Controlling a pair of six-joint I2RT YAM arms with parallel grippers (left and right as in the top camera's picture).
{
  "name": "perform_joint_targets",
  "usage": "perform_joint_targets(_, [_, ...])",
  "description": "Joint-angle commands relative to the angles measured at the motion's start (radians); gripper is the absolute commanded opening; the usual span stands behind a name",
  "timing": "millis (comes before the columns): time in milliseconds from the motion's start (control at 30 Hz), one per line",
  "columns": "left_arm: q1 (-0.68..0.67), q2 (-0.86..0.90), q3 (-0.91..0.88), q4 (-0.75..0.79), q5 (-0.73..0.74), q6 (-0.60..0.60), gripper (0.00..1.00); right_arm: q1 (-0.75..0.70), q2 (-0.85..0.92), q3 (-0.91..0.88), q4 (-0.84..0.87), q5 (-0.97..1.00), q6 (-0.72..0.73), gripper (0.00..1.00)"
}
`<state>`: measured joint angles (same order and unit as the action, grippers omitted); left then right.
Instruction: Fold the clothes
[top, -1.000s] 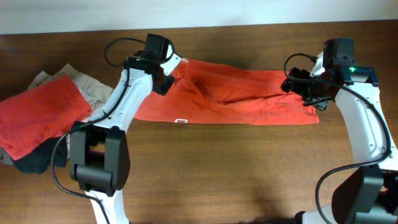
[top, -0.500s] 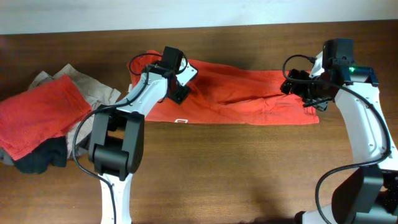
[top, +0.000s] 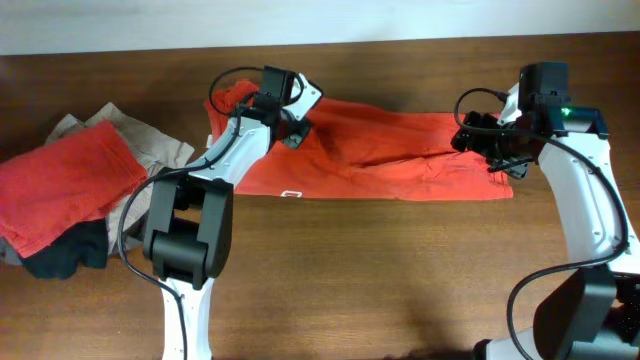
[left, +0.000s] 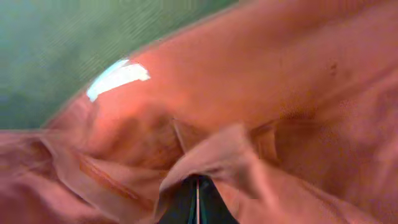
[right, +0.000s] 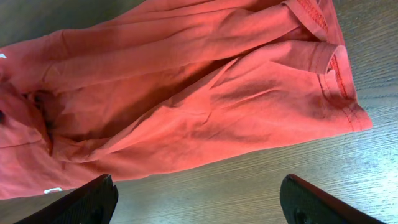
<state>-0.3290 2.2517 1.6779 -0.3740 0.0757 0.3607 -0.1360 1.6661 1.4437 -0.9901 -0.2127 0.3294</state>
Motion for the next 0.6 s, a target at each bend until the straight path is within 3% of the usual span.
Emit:
perform_joint_targets(0, [-0.005,0.018,0.0,0.093,0.015,-0.009,0.05,0.005,-0.003,0.008,-0.013,0.015,-0.012,0.88])
perform_joint_targets(133, [-0.032,0.018,0.042,0.115,0.014,-0.009,0.08,0.005,-0.003,0.008,-0.031,0.015,-0.012,0.86])
perform_joint_targets(267, [-0.055,0.014,0.184,-0.027,-0.048,-0.008,0.13,0.005,-0.003,0.008,-0.035,0.016,-0.012,0.86])
perform_joint_targets(367, [-0.057,0.003,0.354,-0.249,-0.166,-0.009,0.36,0.005,-0.003,0.008,-0.035,0.031,-0.012,0.86])
perform_joint_targets(433, [-0.057,-0.004,0.47,-0.411,-0.23,-0.008,0.79,0.005,-0.003,0.008,-0.035,0.056,-0.012,0.86])
perform_joint_targets(467, [-0.057,-0.008,0.516,-0.483,-0.254,-0.008,0.87,0.005,-0.003,0.008,-0.036,0.068,-0.012,0.86])
perform_joint_targets(567, [-0.054,-0.009,0.648,-0.714,-0.301,-0.009,0.87,0.004,-0.003,0.008,-0.036,0.068,-0.013,0.89])
